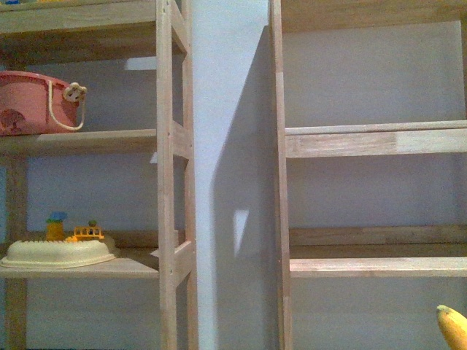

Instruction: Put away toys

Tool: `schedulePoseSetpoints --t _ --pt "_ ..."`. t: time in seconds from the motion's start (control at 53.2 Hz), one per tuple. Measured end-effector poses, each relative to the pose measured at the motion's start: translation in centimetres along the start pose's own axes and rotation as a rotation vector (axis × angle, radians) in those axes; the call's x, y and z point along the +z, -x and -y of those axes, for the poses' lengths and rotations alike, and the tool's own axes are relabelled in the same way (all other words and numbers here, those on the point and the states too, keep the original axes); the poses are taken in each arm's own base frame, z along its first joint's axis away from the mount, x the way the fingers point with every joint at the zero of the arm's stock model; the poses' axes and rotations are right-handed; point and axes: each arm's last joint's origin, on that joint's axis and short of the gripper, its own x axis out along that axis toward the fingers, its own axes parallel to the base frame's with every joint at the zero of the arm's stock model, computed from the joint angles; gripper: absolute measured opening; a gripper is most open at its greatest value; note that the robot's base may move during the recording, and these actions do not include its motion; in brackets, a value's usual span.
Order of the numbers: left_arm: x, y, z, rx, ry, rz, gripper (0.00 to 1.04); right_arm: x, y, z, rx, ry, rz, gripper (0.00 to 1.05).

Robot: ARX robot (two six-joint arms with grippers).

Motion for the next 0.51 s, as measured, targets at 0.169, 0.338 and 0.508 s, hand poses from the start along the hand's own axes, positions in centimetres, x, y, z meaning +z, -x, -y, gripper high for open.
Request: schedulePoseSetpoints --t 0.169,0.338,0.508 --pt "0.0 0.0 0.0 0.0 0.0 0.0 0.98 0.0 0.0 0.0 0.0 0.0 0.0 0.06" --pt "0.0 0.0 0.0 0.0 0.0 0.0 0.98 0.0 0.0 0.0 0.0 0.0 0.0 0.06" --pt "0.0 0.0 0.0 0.0 0.0 0.0 0.98 0.0 0.0 0.0 0.0 0.0 0.0 0.06"
